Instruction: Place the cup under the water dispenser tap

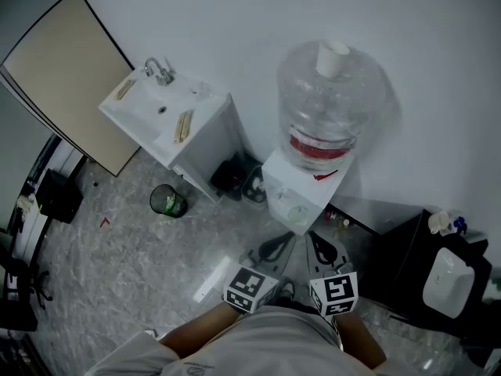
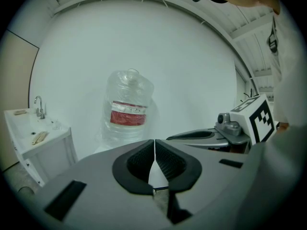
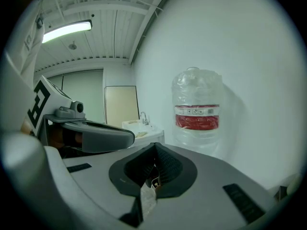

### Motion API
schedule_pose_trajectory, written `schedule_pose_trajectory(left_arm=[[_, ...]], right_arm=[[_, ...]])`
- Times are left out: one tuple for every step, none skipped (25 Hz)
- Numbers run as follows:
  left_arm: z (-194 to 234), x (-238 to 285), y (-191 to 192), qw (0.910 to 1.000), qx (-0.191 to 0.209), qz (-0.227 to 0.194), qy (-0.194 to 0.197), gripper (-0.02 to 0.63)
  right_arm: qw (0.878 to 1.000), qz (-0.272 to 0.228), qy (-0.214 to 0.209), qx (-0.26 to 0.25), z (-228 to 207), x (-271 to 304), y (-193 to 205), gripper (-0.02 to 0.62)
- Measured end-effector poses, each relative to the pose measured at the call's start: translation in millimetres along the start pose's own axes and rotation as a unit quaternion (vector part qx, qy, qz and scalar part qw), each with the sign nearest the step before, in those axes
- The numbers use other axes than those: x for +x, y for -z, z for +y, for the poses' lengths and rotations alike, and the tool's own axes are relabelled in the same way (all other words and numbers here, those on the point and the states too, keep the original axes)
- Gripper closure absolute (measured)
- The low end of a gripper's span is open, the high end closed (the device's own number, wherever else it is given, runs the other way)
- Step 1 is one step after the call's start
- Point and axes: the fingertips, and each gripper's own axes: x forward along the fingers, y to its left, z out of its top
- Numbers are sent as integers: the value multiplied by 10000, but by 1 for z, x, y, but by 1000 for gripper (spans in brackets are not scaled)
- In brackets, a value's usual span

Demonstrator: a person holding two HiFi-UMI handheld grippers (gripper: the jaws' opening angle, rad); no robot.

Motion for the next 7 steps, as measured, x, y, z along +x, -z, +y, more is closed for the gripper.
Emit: schedule_pose_trajectory(left_arm=[[-1, -2, 0, 10000, -1, -4, -18, 592], [-2, -3, 0, 10000, 2, -6, -29, 592], [-4, -4, 1, 10000, 6, -3, -33, 592], [-6, -5, 1, 10000, 11, -2, -37, 592], [-7, -5, 1, 10000, 14, -7, -41, 592], [-9, -6, 2, 10000, 15, -16, -46, 592], [-11, -6, 2, 10000, 16, -25, -51, 592]], right_arm=[[10000, 8, -15, -4, 1, -2, 1, 580], [10000, 11, -30, -9, 2, -3, 1, 580], [10000, 9, -42, -13, 3, -4, 1, 580], [10000, 4, -49, -17, 3, -6, 1, 580], [10000, -3, -54, -20, 2, -7, 2, 580], [10000, -9, -56, -23, 2, -9, 2, 580], [10000, -15, -58, -25, 2, -11, 2, 580]])
